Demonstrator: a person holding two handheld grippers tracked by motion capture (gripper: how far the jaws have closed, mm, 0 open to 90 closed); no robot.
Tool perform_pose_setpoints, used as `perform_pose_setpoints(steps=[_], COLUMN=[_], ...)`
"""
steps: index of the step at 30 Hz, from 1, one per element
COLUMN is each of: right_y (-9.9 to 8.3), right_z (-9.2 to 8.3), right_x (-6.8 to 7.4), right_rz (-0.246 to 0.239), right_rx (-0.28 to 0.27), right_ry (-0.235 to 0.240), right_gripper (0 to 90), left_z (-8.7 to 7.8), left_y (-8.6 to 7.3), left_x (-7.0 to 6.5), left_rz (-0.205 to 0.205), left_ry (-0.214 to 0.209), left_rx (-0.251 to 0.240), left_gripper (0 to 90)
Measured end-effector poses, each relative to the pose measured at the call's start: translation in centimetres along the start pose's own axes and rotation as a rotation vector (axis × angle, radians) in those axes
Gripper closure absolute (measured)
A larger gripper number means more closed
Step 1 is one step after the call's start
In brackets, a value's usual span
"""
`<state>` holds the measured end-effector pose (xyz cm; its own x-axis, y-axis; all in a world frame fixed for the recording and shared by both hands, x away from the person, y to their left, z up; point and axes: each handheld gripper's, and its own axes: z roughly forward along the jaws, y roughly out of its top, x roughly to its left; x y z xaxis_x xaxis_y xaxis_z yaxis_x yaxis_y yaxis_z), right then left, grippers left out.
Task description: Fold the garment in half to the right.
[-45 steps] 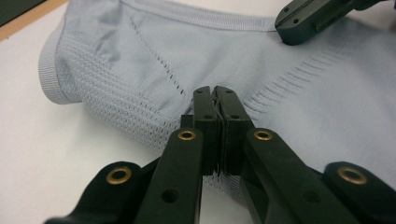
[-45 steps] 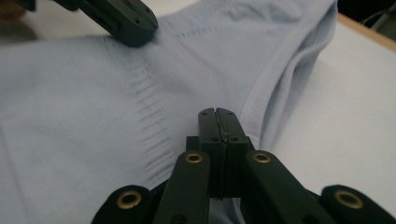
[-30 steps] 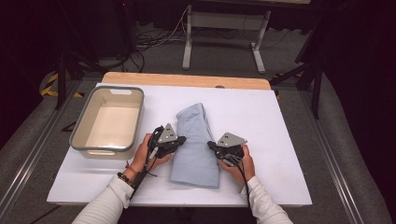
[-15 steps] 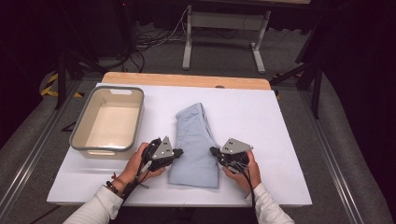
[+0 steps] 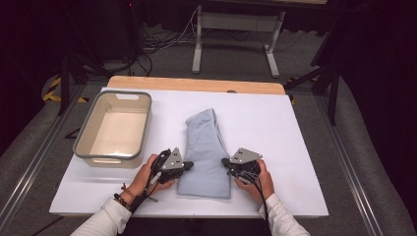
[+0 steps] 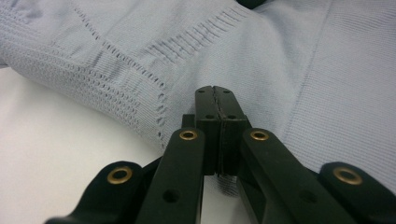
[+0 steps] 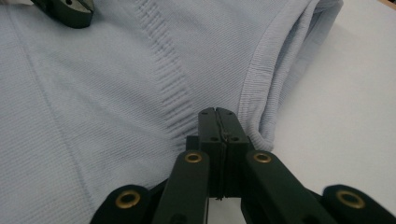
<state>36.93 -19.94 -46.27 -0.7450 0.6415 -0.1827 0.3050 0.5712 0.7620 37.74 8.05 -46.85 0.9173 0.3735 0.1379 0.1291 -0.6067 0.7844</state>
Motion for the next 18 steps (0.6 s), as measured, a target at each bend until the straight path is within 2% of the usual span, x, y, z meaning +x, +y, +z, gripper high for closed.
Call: perform_pose_setpoints(steps=[2,5,8,11,15,18], right_y=[0.1,0.4,1.5,3.3,6.3,8.8], right_z=[0.0,-0.3,-0.6,-0.2,1.5,3.2], right_x=[-0.1,-0.6,-1.0,-1.1,-1.1,-1.5], right_rz=[0.008,0.049,0.044,0.007,-0.071,-0.079], right_rx=[-0.004,-0.047,-0.104,-0.147,-0.147,-0.154], right_ry=[0.004,0.030,0.025,0.025,0.019,0.070], right_gripper=[89.6,89.7,89.6,89.6,89.7,89.7], left_z=[0.0,0.1,0.1,0.1,0.1,0.1], left_y=[-0.1,-0.1,-0.1,-0.1,-0.1,-0.1], left_x=[0.1,0.3,0.2,0.3,0.2,0.2], left_rz=[-0.013,-0.025,-0.027,-0.027,-0.028,-0.033], left_ry=[-0.008,-0.014,-0.013,-0.015,-0.014,-0.014], left_rx=[-0.006,-0.009,-0.007,-0.009,-0.007,-0.010], left_gripper=[89.7,89.7,89.8,89.8,89.8,89.8])
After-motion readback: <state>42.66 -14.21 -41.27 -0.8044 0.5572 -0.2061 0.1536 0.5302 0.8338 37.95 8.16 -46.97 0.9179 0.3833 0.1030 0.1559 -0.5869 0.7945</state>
